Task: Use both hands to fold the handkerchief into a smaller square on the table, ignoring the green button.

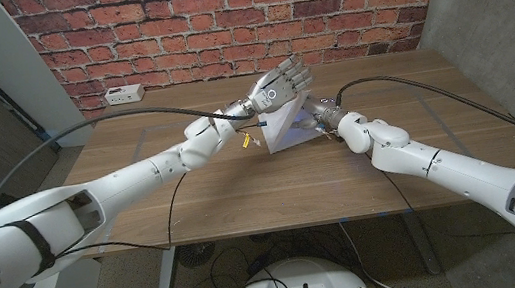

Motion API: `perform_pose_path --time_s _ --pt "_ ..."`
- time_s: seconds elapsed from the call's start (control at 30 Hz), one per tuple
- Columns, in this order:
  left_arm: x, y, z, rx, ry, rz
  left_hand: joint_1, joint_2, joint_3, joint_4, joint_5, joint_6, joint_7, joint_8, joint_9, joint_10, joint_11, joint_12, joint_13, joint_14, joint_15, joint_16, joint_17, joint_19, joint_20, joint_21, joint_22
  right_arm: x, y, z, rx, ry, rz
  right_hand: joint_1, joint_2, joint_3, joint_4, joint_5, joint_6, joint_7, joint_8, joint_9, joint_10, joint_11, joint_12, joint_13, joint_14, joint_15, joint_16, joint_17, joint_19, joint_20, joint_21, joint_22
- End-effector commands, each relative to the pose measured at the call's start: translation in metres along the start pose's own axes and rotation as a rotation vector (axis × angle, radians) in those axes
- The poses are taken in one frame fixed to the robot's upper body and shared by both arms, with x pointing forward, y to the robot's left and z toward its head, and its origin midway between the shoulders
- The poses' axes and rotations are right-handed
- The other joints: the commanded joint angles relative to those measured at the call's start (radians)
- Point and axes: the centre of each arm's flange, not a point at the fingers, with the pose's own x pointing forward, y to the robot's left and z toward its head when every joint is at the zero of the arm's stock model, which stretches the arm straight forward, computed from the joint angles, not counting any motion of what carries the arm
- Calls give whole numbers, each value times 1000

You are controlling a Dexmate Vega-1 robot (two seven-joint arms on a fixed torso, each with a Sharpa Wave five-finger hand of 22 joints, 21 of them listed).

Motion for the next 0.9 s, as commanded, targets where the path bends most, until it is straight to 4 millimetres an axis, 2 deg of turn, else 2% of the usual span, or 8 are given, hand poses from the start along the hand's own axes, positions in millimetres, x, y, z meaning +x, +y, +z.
perform_pose_path --time_s 0.03,0.17,0.37,0.7,0.73,0.9 --pt "-9 14 -1 -33 15 20 -13 1 6 -7 7 8 -4 3 4 5 1 6 2 10 -108 3 0 7 6 -1 0 -3 -10 -12 -62 105 43 -10 0 -7 -5 12 -42 3 -1 2 -61 13 -10 3 -44 12 0 0 -16 -1 9 1" --pt "-10 18 -2 -38 18 29 -14 1 6 -9 7 9 -3 3 3 6 1 6 2 10 -108 3 -1 7 6 -1 -1 -5 -17 -23 -55 147 25 -2 12 -1 -13 15 -65 3 2 2 -96 -15 -8 2 -62 3 3 -3 -9 -6 16 1" --pt "-11 23 -3 -35 26 37 -18 1 7 -11 7 9 -2 2 3 5 1 6 1 9 -109 2 -3 7 6 -2 -1 -14 -31 -42 -58 213 -18 13 29 11 -22 17 -67 4 7 2 -102 -19 -2 1 -60 -1 8 -4 2 -12 21 0" --pt "-12 28 -3 -38 33 45 -24 0 7 -14 7 10 -2 1 3 6 1 6 0 9 -109 1 -4 6 7 -3 -2 -34 -56 -71 -58 339 -116 61 58 41 -58 15 -30 3 26 1 -68 -40 18 -1 -24 -16 24 -10 51 -21 35 -1" --pt "-12 28 -3 -38 34 44 -25 0 7 -14 7 10 -2 1 3 6 1 6 -1 9 -109 1 -4 6 7 -3 -2 -35 -58 -74 -56 344 -121 71 61 47 -68 13 -23 2 27 1 -62 -44 20 -1 -17 -18 25 -11 67 -36 39 -1" --pt "-12 29 -4 -39 47 45 -27 1 8 -15 7 10 -4 1 3 6 1 6 -1 9 -109 0 -5 6 8 -4 -2 -40 -64 -82 -49 379 -153 82 65 53 -80 11 -11 2 30 0 -44 -55 26 -1 -2 -25 29 -13 83 -43 42 -2"
